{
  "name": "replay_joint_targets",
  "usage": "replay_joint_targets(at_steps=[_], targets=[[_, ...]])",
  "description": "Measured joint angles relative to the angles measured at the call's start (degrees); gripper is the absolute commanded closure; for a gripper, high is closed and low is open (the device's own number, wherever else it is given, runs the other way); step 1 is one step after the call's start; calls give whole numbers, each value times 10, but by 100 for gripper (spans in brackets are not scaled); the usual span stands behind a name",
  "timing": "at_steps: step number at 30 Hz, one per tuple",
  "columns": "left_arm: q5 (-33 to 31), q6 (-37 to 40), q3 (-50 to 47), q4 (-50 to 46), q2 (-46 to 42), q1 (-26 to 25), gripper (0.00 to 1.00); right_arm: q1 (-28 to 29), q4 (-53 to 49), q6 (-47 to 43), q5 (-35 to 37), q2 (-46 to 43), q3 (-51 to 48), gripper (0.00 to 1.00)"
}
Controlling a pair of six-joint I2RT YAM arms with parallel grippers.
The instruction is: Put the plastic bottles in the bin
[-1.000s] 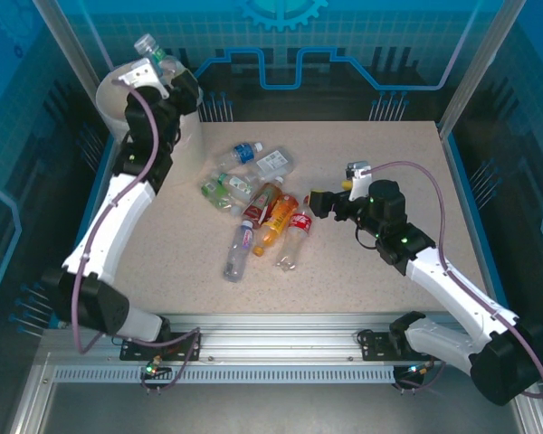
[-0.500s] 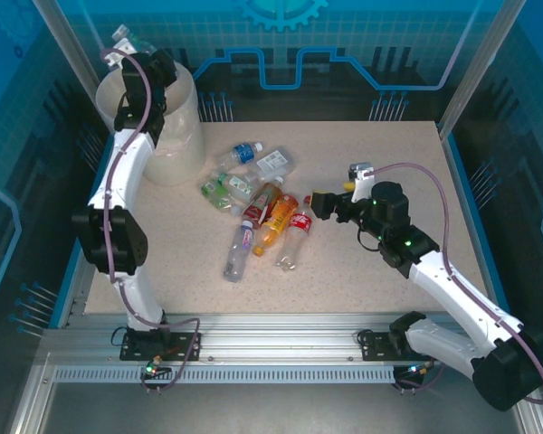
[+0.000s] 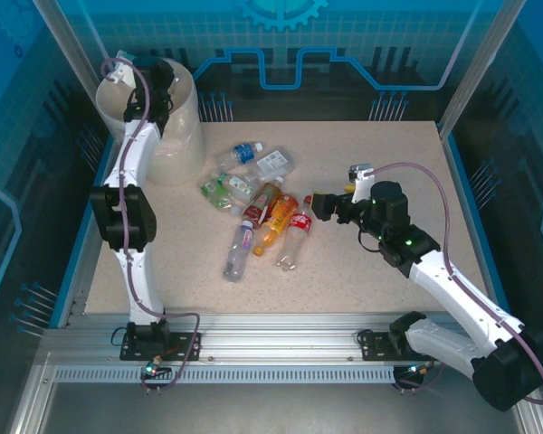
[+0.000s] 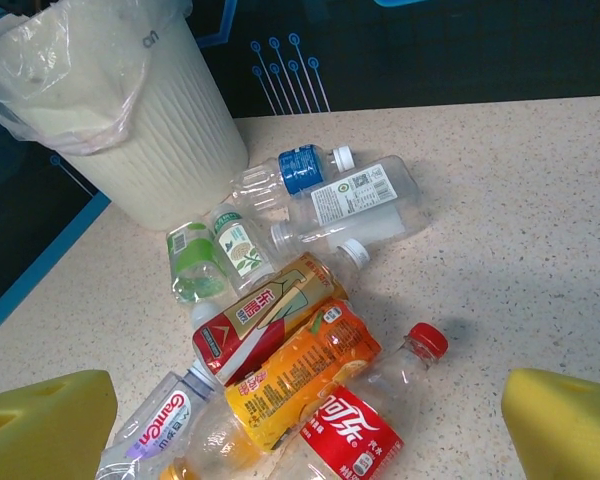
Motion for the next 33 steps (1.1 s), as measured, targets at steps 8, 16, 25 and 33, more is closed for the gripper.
replay_joint_targets(at_steps=[8, 16, 25, 33], targets=[[-5, -47, 46, -23, 42, 13, 27, 0, -6, 7, 0, 0, 0, 0], [9, -43, 62, -24, 44, 14, 9, 0, -9, 20, 2, 0, 0, 0], [34, -41, -10, -6, -1, 15, 4, 0, -15, 73, 29, 15, -1, 0], [75, -18, -107, 46, -88, 10, 1, 26, -54, 157, 89, 57, -19, 0]])
